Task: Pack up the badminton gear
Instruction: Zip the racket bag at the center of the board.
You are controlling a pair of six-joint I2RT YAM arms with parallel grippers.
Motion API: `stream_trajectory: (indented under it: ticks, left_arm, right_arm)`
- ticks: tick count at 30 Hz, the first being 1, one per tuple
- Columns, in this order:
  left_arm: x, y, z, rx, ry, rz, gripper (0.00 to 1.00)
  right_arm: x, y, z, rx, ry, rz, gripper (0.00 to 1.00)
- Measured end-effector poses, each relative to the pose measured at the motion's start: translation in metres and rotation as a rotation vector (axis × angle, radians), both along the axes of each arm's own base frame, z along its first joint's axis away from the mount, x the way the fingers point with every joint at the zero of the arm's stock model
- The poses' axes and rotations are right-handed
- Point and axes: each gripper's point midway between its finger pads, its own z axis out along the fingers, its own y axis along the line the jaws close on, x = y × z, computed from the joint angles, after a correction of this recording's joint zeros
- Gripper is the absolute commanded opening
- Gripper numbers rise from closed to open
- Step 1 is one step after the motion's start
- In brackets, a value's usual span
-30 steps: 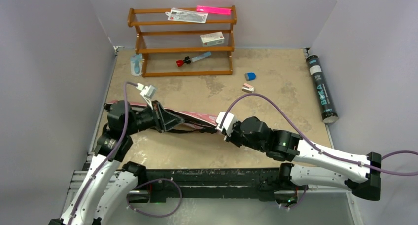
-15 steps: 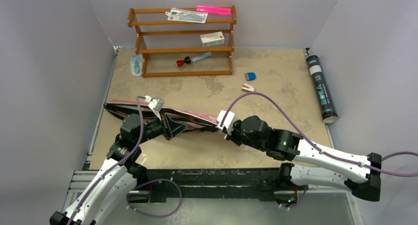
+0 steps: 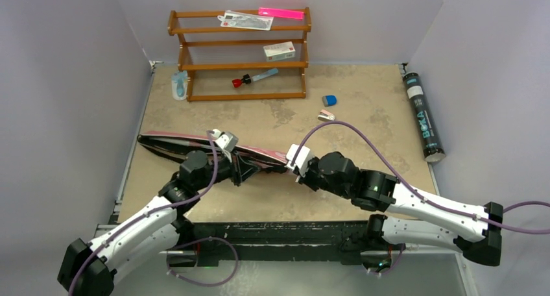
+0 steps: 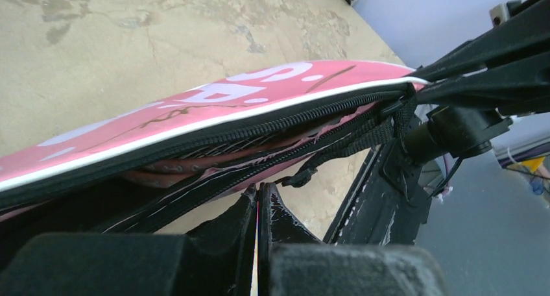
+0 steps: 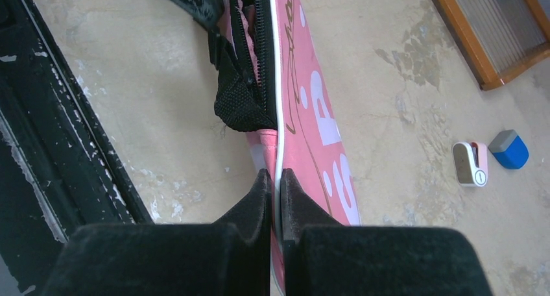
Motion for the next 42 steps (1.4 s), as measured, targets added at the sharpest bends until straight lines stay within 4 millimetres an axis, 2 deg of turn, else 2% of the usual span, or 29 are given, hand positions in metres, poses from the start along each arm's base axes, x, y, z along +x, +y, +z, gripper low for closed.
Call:
stream_trajectory:
  ticks: [3, 4, 7, 8, 13, 16, 19, 20, 21, 23, 24, 28, 33, 36, 40, 42]
  left_arm:
    - [0.001, -0.008, -0.006, 0.023, -0.015, -0.016, 0.01]
    - [0.003, -0.010, -0.007, 0.025, -0.026, -0.015, 0.07]
    - [0.009, -0.016, -0.005, 0.028, -0.075, -0.029, 0.37]
    - [0.009, -0.018, -0.004, 0.029, -0.092, -0.042, 0.38]
    - [0.012, -0.031, -0.015, 0.078, -0.138, -0.122, 0.37]
    - [0.017, -0.033, -0.021, 0.114, -0.152, -0.134, 0.35]
    - [0.022, -0.031, -0.021, 0.133, -0.174, -0.110, 0.26]
    - [0.025, -0.029, -0.021, 0.137, -0.175, -0.094, 0.26]
    - [0.027, -0.028, -0.020, 0.138, -0.177, -0.080, 0.30]
    - [0.028, -0.027, -0.018, 0.137, -0.182, -0.069, 0.45]
    - [0.026, -0.028, -0.016, 0.129, -0.182, -0.078, 0.47]
    - [0.015, -0.034, -0.010, 0.088, -0.169, -0.136, 0.47]
    - [0.001, -0.040, -0.001, 0.042, -0.170, -0.215, 0.40]
    - [0.001, -0.042, 0.003, 0.036, -0.167, -0.225, 0.43]
    - [0.003, -0.039, 0.013, 0.024, -0.173, -0.193, 0.34]
    - [0.000, -0.036, 0.023, 0.006, -0.194, -0.187, 0.37]
  right_arm:
    - [0.002, -0.001, 0.000, 0.002, 0.000, -0.006, 0.00]
    - [0.003, -0.002, 0.001, 0.005, 0.001, -0.007, 0.00]
    - [0.007, -0.004, 0.002, 0.014, 0.004, -0.016, 0.00]
    - [0.008, -0.005, 0.003, 0.021, 0.008, -0.015, 0.00]
    - [0.016, -0.011, 0.008, 0.060, 0.030, -0.023, 0.00]
    - [0.014, -0.010, 0.009, 0.069, 0.042, -0.006, 0.00]
    - [0.013, -0.008, 0.009, 0.074, 0.048, 0.008, 0.00]
    - [0.013, -0.007, 0.009, 0.077, 0.047, 0.009, 0.00]
    - [0.013, -0.007, 0.010, 0.079, 0.047, 0.010, 0.00]
    - [0.013, -0.007, 0.010, 0.081, 0.046, 0.009, 0.00]
    - [0.014, -0.007, 0.010, 0.082, 0.046, 0.007, 0.00]
    - [0.016, -0.009, 0.011, 0.085, 0.046, -0.001, 0.00]
    - [0.016, -0.009, 0.010, 0.089, 0.054, 0.002, 0.00]
    - [0.017, -0.009, 0.010, 0.090, 0.057, -0.001, 0.00]
    - [0.017, -0.009, 0.010, 0.093, 0.060, -0.005, 0.00]
    - [0.017, -0.009, 0.010, 0.094, 0.062, -0.006, 0.00]
